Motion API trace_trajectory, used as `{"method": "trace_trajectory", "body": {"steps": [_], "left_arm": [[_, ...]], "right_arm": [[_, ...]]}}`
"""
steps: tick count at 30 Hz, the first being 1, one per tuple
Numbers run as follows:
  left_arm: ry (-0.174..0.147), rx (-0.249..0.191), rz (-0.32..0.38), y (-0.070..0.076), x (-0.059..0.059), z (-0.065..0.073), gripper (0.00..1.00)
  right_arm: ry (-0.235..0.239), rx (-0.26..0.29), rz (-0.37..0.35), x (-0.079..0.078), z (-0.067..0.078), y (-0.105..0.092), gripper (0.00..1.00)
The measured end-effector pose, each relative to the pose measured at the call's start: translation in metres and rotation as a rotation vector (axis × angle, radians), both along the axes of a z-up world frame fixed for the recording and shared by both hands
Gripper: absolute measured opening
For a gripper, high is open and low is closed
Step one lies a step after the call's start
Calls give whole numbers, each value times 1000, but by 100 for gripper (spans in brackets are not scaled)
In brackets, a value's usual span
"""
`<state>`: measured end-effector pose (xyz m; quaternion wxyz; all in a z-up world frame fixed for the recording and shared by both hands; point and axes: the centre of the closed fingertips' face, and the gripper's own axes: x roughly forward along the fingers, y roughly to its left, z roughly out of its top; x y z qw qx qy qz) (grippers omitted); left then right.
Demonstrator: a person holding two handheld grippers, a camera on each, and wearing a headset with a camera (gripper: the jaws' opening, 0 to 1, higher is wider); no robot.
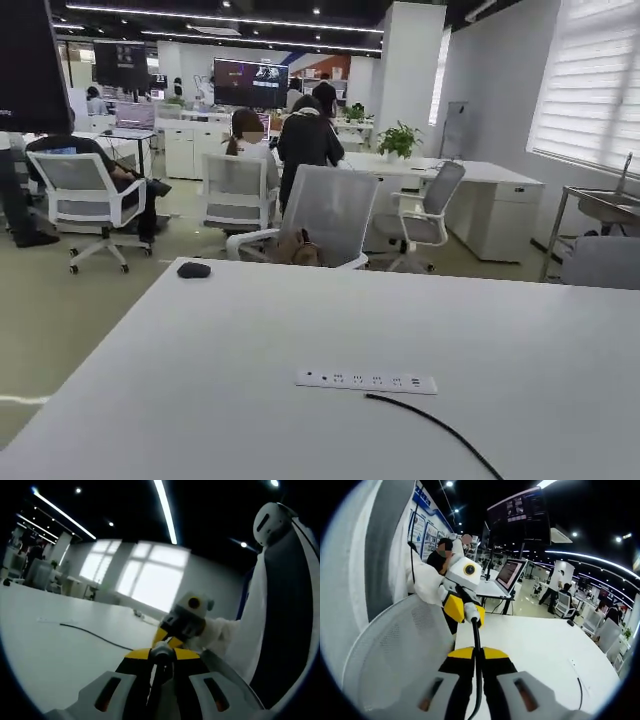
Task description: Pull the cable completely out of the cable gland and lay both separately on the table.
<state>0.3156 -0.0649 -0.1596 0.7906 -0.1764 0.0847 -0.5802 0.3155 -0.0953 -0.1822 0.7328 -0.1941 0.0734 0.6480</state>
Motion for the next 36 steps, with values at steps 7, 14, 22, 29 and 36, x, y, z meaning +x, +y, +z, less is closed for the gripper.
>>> {"method": "trace_trajectory", "body": {"steps": [7, 14, 22, 29, 36], "left_arm": [[11, -28, 43, 5, 6, 4, 17], [25, 2, 29, 5, 9, -4, 17], [26, 2, 17, 0, 8, -3, 17], [10, 1, 3, -8, 6, 5, 17], [-1, 20, -1, -14, 2, 4, 17]], "right_arm": [[15, 52, -66, 12, 5, -16, 4], [-5, -50, -54, 12, -13, -19, 3], [-9, -54, -71, 12, -14, -25, 3], [-23, -60, -107, 9, -9, -31, 4], [17, 49, -121, 5, 18, -31, 14]]}}
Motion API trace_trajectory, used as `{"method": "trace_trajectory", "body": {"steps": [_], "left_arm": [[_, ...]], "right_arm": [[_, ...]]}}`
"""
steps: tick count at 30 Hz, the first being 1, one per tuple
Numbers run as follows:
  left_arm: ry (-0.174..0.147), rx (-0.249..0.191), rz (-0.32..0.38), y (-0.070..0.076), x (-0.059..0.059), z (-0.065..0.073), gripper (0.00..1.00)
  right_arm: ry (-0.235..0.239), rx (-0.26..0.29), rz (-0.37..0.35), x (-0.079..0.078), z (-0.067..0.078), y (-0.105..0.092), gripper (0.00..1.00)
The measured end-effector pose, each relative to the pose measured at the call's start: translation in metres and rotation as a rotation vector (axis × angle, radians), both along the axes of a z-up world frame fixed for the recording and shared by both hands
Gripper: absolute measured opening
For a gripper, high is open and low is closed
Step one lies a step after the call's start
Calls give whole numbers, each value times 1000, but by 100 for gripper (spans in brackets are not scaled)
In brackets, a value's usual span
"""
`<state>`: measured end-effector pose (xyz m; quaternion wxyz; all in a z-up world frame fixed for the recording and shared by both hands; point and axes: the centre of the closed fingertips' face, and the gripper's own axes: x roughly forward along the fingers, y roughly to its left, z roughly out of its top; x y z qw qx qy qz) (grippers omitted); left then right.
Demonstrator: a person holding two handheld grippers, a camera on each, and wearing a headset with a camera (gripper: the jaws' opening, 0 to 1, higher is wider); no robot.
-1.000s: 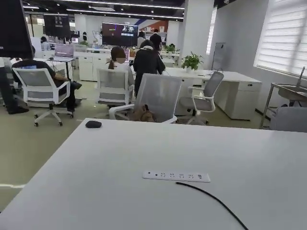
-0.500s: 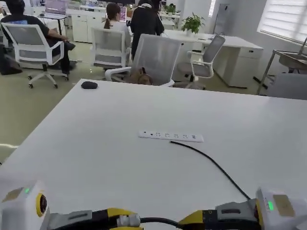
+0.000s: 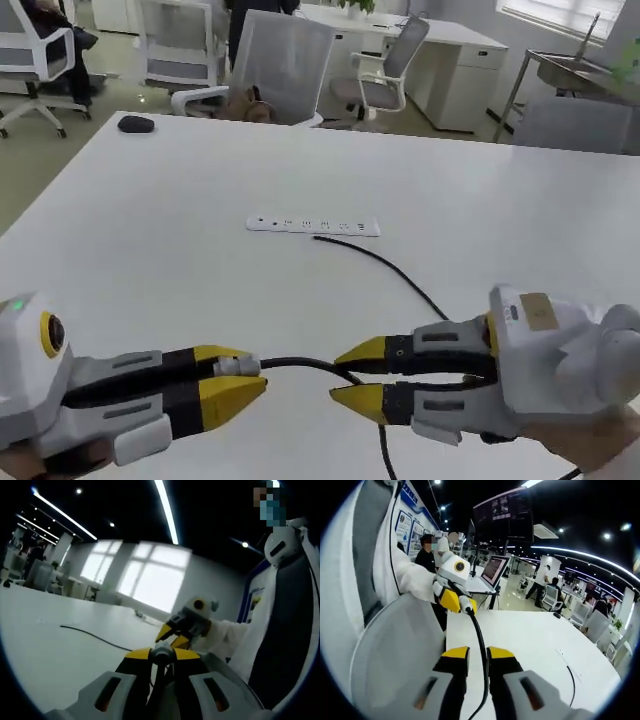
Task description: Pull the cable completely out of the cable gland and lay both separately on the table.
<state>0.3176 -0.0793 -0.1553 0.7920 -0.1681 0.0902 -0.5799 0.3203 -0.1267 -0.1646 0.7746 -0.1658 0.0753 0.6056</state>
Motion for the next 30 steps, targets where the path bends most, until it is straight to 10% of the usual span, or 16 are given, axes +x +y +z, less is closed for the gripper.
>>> {"method": "trace_trajectory", "body": {"steps": [8, 18, 30], "left_arm": [[-30, 36, -23, -5, -7, 5, 17], [-52, 60, -43, -8, -7, 6, 17], [-52, 65, -21, -4, -3, 3, 17]], "right_arm": [[-73, 15, 105, -11, 26, 24, 21], [-129, -138, 217, -12, 4, 45, 11], [-136, -120, 215, -5, 1, 46, 4]]}}
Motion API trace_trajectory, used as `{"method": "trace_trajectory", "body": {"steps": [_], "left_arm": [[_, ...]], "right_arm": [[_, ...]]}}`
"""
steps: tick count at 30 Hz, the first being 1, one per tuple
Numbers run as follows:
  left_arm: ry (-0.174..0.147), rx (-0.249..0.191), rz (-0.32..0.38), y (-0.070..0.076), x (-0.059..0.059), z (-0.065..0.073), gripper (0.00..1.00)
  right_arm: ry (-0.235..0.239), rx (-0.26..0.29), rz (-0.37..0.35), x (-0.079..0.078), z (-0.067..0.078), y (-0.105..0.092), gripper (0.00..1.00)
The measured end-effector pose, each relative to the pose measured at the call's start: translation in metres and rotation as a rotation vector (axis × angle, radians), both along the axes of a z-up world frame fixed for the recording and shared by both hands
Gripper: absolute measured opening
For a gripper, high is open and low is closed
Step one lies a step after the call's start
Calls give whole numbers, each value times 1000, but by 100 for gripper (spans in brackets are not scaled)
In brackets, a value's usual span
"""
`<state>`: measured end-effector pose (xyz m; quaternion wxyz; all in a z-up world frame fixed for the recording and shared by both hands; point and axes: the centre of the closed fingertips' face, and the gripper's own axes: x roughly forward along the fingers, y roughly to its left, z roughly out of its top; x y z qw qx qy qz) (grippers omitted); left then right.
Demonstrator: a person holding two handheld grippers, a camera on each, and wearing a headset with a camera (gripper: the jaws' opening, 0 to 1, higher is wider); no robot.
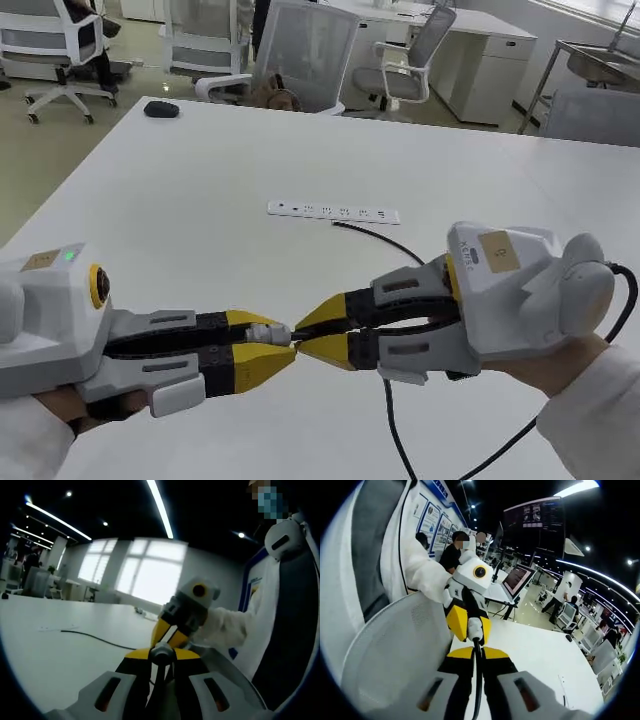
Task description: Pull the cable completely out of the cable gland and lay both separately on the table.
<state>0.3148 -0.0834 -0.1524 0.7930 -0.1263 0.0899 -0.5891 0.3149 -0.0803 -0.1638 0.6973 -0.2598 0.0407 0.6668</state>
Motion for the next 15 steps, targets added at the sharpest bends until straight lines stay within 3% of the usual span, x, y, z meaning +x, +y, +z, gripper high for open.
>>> {"method": "trace_trajectory", "body": {"steps": [7, 15], "left_arm": [[-4, 31, -4, 3, -2, -6, 17], [3, 28, 14, 12, 2, -8, 17]], "right_arm": [[12, 4, -4, -1, -8, -1, 4], [35, 4, -82, 12, -16, -28, 5]]}}
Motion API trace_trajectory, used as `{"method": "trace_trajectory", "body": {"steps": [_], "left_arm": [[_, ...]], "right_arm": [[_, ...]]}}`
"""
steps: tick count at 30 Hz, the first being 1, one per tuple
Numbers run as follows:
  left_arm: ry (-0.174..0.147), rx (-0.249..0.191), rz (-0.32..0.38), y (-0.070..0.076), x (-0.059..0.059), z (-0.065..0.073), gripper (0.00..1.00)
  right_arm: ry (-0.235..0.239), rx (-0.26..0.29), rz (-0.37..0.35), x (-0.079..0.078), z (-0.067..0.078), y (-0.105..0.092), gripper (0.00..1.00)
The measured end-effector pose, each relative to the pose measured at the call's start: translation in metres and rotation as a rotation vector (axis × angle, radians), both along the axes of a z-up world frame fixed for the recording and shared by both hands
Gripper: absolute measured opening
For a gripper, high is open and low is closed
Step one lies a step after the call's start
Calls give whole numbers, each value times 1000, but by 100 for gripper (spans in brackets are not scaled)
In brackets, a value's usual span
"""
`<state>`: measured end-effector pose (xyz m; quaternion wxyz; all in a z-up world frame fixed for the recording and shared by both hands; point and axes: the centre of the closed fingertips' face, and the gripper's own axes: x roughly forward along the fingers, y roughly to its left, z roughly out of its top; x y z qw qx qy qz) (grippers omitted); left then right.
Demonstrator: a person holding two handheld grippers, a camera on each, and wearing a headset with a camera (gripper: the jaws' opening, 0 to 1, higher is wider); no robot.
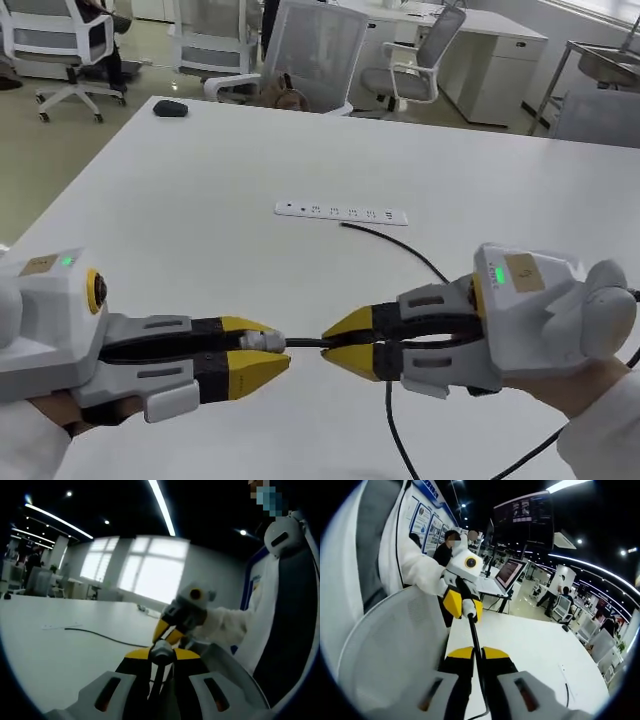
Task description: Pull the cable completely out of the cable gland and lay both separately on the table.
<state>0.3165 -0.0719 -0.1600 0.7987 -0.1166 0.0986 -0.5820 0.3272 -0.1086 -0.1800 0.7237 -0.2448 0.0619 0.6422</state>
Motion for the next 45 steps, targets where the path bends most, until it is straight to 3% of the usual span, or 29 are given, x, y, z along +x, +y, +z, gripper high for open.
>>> {"method": "trace_trajectory", "body": {"steps": [6, 9, 12, 13, 17, 22, 26, 29, 30, 33, 36, 38, 40, 42, 45], "left_arm": [[7, -7, 14, 3, 3, -1, 17], [20, -56, 35, 7, 7, 6, 17], [24, -90, 44, 9, 10, 11, 17], [25, -86, 39, 8, 10, 10, 17], [27, -69, 21, 1, 8, 6, 17], [33, -79, 34, 0, 10, 5, 17], [32, -96, 57, 2, 14, 8, 17], [16, -98, 79, 4, 17, 9, 17], [15, -99, 80, 4, 17, 9, 17], [21, -106, 82, 5, 16, 8, 17], [20, -110, 82, 5, 15, 8, 17], [21, -117, 87, 6, 17, 9, 17], [22, -119, 89, 6, 17, 9, 17], [20, -126, 95, 8, 18, 10, 17], [24, -133, 105, 12, 20, 11, 17]], "right_arm": [[12, -12, -56, 9, -8, -21, 4], [21, -93, -98, 11, -23, -38, 3], [32, -66, -103, 7, -25, -41, 3], [44, -48, -107, 6, -24, -41, 3], [43, -58, -121, 8, -26, -44, 3], [42, -59, -130, 11, -27, -45, 3], [69, -56, -145, 15, -27, -40, 4], [103, 57, -136, 15, -10, -21, 15], [96, 71, -130, 15, -7, -17, 19], [81, 54, -96, 13, -9, -2, 21], [116, 54, -65, 8, -16, 10, 22], [119, -10, -9, -3, -30, 18, 22], [93, -65, 9, -5, -40, 19, 15], [111, -62, 9, -5, -42, 21, 4], [110, -65, 0, -1, -42, 20, 4]]}}
